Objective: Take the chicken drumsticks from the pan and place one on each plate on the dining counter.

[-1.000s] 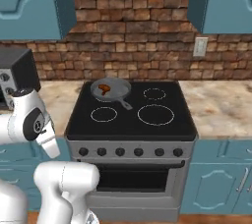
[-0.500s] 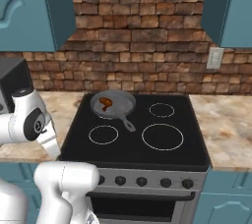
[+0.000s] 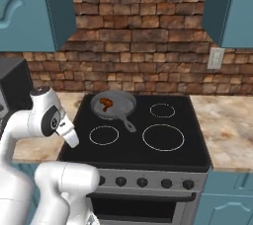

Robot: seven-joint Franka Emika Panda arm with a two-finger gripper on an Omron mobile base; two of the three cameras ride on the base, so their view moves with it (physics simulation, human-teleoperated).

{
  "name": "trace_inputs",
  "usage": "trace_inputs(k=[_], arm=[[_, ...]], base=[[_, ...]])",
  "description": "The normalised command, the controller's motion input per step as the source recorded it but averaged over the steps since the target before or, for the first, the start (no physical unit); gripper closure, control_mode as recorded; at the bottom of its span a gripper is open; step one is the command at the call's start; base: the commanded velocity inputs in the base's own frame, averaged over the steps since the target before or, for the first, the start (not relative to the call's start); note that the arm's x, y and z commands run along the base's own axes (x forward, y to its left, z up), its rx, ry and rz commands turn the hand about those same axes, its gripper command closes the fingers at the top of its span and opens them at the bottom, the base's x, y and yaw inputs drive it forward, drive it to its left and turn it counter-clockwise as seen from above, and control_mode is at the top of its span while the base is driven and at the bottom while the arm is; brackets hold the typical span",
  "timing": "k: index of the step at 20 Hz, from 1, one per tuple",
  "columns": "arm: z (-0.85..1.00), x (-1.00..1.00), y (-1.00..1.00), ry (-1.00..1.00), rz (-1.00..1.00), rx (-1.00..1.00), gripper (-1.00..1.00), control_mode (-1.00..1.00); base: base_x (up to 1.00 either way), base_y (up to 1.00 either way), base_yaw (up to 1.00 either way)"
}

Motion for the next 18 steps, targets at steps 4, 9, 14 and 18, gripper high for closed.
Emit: trace_inputs(k=[4,9,14,18], arm=[[0.02,0.84,-0.42,0.02,0.25,-0.06,-1.0,-1.0],[0.04,0.69,-0.52,0.0,0.29,-0.02,-1.0,-1.0],[0.26,0.52,-0.28,0.03,0.34,-0.03,-1.0,-1.0],[0.5,0.52,-0.02,0.17,0.3,-0.12,-1.0,-1.0]], base=[[0.0,0.0,0.0],[0.0,0.0,0.0],[0.0,0.0,0.0],[0.0,0.0,0.0]])
